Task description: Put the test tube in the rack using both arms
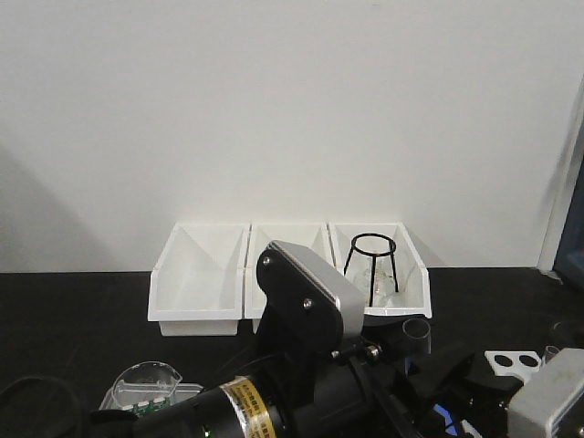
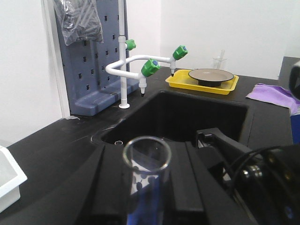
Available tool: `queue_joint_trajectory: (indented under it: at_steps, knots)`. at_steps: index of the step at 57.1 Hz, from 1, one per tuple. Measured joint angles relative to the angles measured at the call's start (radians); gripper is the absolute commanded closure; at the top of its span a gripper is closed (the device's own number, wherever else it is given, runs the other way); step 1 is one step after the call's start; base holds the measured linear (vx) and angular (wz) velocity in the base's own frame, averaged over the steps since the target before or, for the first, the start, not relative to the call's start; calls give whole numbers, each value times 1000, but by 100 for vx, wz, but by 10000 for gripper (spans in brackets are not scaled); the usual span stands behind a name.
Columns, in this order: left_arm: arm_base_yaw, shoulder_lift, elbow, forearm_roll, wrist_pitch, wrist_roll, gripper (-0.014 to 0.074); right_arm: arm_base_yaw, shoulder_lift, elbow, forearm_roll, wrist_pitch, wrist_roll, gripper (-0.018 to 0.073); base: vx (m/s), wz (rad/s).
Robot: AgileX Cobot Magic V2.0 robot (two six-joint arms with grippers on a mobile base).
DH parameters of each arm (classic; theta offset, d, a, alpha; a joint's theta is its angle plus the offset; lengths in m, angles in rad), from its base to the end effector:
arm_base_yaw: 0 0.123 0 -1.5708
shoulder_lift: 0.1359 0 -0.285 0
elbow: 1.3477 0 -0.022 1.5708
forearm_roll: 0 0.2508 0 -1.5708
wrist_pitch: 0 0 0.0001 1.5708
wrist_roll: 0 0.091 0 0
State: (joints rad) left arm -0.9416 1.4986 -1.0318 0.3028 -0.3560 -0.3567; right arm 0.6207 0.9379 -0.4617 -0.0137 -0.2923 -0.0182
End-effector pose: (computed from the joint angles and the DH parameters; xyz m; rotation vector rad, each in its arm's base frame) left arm 0.1982 -0.2883 0.3313 0.7828 1.4856 -0.8595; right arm 0.1585 0.1138 0.2899 -0.5432 1.5973 0.4479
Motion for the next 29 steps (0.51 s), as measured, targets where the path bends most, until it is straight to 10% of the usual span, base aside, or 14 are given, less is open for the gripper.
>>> queue_joint_trajectory:
  at_steps: [13, 29]
  knots:
    - [0, 0, 0, 0, 0, -8, 505, 0, 0, 0, 0, 0, 0, 571, 0, 0]
    - [0, 0, 0, 31, -1, -11, 178, 0, 0, 0, 2, -1, 1, 571, 0, 0]
